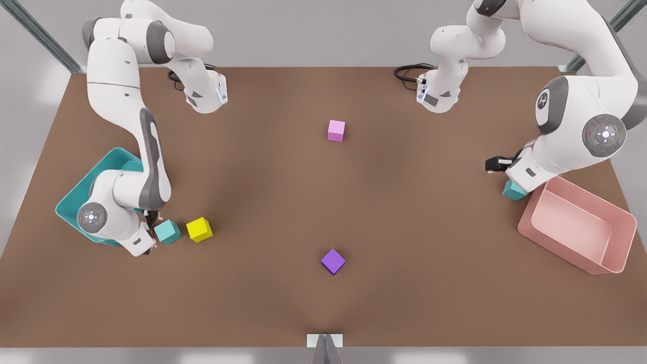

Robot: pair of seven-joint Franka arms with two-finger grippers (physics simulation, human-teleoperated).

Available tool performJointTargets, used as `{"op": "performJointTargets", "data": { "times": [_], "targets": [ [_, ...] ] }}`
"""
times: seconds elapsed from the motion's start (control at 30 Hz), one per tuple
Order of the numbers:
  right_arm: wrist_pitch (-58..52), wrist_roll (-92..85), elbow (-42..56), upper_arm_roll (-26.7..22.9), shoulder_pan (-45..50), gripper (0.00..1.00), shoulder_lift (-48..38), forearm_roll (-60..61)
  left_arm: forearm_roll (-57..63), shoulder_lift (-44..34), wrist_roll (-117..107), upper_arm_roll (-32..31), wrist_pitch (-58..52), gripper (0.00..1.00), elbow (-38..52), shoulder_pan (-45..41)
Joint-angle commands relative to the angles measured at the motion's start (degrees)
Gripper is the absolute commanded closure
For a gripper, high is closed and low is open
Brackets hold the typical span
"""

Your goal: Stack the two blue cubes on top of each other

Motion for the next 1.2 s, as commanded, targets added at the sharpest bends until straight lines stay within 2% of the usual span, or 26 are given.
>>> {"op": "performJointTargets", "data": {
  "times": [0.0, 0.27, 0.67, 1.17],
  "targets": [
    [2.62, -50.20, -0.52, -0.01, -0.01, 0.00, 0.27, 0.12, 0.04, -0.13, -0.10, 0.03, -0.65, 0.00, 0.03, 0.20],
    [8.42, -54.07, -7.12, -0.01, -0.88, 0.00, -0.26, 1.70, 0.04, -0.13, -0.01, 0.03, -0.65, 0.00, 0.03, 0.29],
    [14.75, -53.89, -10.98, -0.01, -2.55, 0.00, 0.00, 3.28, 0.13, -0.13, -0.01, 0.03, -0.65, 0.00, 0.03, 0.29],
    [16.33, -52.31, -11.34, -0.01, -2.47, 0.00, 0.97, 7.50, 0.13, -0.13, -0.10, -0.05, -0.74, 0.00, 0.03, 0.20]
  ]
}}
